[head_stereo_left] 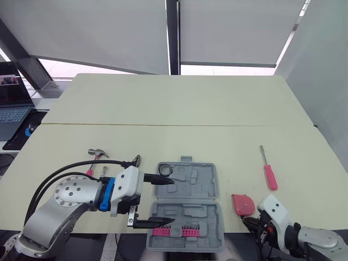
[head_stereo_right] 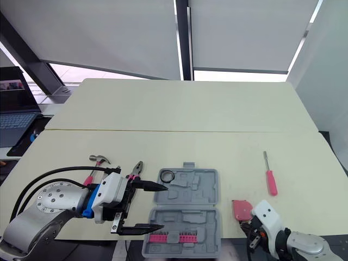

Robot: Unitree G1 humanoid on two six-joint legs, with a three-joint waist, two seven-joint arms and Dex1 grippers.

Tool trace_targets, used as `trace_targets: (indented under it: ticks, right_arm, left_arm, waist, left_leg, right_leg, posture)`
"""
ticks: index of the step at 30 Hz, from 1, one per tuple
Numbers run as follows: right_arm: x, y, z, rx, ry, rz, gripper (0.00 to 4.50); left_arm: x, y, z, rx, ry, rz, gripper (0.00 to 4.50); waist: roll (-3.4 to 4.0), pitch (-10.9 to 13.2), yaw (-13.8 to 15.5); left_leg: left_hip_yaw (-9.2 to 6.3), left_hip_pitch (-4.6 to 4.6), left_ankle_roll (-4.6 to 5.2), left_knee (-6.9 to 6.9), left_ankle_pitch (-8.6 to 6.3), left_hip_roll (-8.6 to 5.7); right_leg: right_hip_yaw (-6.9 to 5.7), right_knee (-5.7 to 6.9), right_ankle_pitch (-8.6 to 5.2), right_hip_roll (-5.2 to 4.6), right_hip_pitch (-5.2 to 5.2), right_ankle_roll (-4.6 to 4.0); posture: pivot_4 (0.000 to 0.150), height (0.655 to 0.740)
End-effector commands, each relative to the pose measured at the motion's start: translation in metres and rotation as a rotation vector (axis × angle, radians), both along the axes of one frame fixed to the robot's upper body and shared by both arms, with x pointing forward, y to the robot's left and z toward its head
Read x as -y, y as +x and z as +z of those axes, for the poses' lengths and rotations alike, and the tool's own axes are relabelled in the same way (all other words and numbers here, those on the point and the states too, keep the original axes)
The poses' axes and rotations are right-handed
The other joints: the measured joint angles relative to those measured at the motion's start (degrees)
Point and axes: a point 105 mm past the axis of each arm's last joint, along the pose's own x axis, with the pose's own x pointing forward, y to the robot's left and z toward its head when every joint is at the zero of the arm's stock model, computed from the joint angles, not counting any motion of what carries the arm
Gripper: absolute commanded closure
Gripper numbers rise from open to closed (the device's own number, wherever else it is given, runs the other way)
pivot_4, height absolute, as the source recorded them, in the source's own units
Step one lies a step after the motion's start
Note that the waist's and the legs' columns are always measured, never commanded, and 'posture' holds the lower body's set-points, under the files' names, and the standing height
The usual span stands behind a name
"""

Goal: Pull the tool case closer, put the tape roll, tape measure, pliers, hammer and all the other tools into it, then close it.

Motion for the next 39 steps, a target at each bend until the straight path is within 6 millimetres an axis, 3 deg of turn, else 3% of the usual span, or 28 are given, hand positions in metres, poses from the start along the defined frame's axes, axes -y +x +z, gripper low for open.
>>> trace_targets:
  ticks: [1, 3, 4, 10, 13, 17, 21, 25, 29, 39]
  right_arm:
    - [-0.008, 0.003, 0.009, 0.009, 0.027, 0.009, 4.48]
    - [-0.007, 0.002, 0.011, -0.017, 0.038, -0.006, 4.48]
    - [-0.006, 0.000, 0.012, -0.033, 0.036, -0.003, 4.05]
    - [-0.005, -0.009, 0.025, -0.084, 0.036, 0.055, 2.78]
    - [-0.008, -0.018, 0.047, -0.043, 0.039, 0.233, 2.11]
    - [0.010, 0.008, 0.060, 0.153, -0.098, 0.422, 1.10]
    - [0.024, 0.035, 0.052, 0.282, -0.167, 0.543, 0.02]
    - [0.030, 0.048, 0.041, 0.344, -0.197, 0.643, 0.02]
    - [0.033, 0.048, 0.028, 0.350, -0.196, 0.762, 0.02]
    - [0.031, 0.056, 0.007, 0.383, -0.189, 0.807, 0.02]
  left_arm:
    - [0.007, -0.006, 0.005, 0.019, -0.016, -0.033, 0.00]
    - [0.007, -0.005, 0.004, 0.018, -0.016, -0.032, 0.00]
    - [0.007, -0.005, 0.004, 0.017, -0.016, -0.032, 0.00]
    - [0.008, -0.006, 0.003, 0.009, -0.018, -0.031, 0.00]
    - [0.007, -0.008, 0.004, 0.002, -0.024, -0.033, 0.00]
    - [0.006, -0.014, 0.003, -0.006, -0.019, -0.062, 0.00]
    - [0.009, -0.018, 0.006, 0.003, -0.029, -0.089, 0.00]
    - [0.007, -0.020, 0.006, 0.000, -0.014, -0.094, 0.00]
    - [0.007, -0.023, 0.005, -0.008, -0.002, -0.094, 0.00]
    - [0.006, -0.025, 0.002, -0.012, 0.007, -0.088, 0.00]
  waist:
    - [0.00, 0.00, -0.01]
    - [0.00, 0.00, -0.02]
    - [0.00, 0.00, -0.01]
    - [-0.01, 0.00, 0.04]
    - [0.08, 0.03, 0.05]
    - [-0.14, -0.01, -0.13]
    - [-0.22, 0.04, -0.03]
    - [-0.17, 0.06, 0.10]
    - [-0.15, 0.07, 0.09]
    - [-0.14, 0.08, 0.08]
  left_leg:
    - [-0.01, 0.00, 0.00, 0.00, 0.00, 0.00]
    - [-0.01, 0.00, 0.00, 0.00, 0.00, 0.01]
    - [-0.02, 0.00, 0.00, 0.00, 0.00, 0.01]
    - [-0.01, -0.01, 0.00, 0.01, 0.00, -0.02]
    - [0.00, 0.00, 0.01, 0.01, 0.00, -0.01]
    - [0.04, 0.03, 0.02, 0.02, 0.00, 0.00]
    - [0.00, 0.04, 0.01, 0.05, 0.00, 0.04]
    - [0.00, 0.03, 0.01, 0.06, 0.00, 0.03]
    - [0.00, 0.02, 0.01, 0.06, 0.00, 0.03]
    - [0.02, 0.04, 0.01, 0.09, 0.00, 0.04]
  right_leg:
    - [-0.01, 0.00, 0.00, 0.00, 0.00, 0.00]
    - [-0.02, 0.00, 0.00, 0.00, 0.00, 0.00]
    - [-0.02, 0.00, 0.00, 0.00, 0.00, 0.00]
    - [-0.01, -0.01, 0.00, -0.01, 0.00, 0.00]
    - [-0.01, -0.01, 0.00, 0.01, 0.01, 0.00]
    - [-0.04, -0.02, -0.01, 0.05, 0.04, 0.02]
    - [-0.01, -0.01, -0.01, 0.15, 0.08, 0.01]
    - [0.00, -0.01, 0.00, 0.11, 0.06, 0.00]
    - [0.03, -0.01, 0.00, 0.08, 0.05, -0.01]
    - [0.05, 0.03, 0.01, 0.08, 0.06, -0.01]
  posture:
    - [0.150, 0.7400]
    - [0.150, 0.7400]
    - [0.150, 0.7400]
    - [0.150, 0.7400]
    - [0.150, 0.7400]
    - [0.150, 0.7400]
    - [0.150, 0.7400]
    - [0.150, 0.7400]
    - [0.150, 0.7400]
    - [0.150, 0.7400]
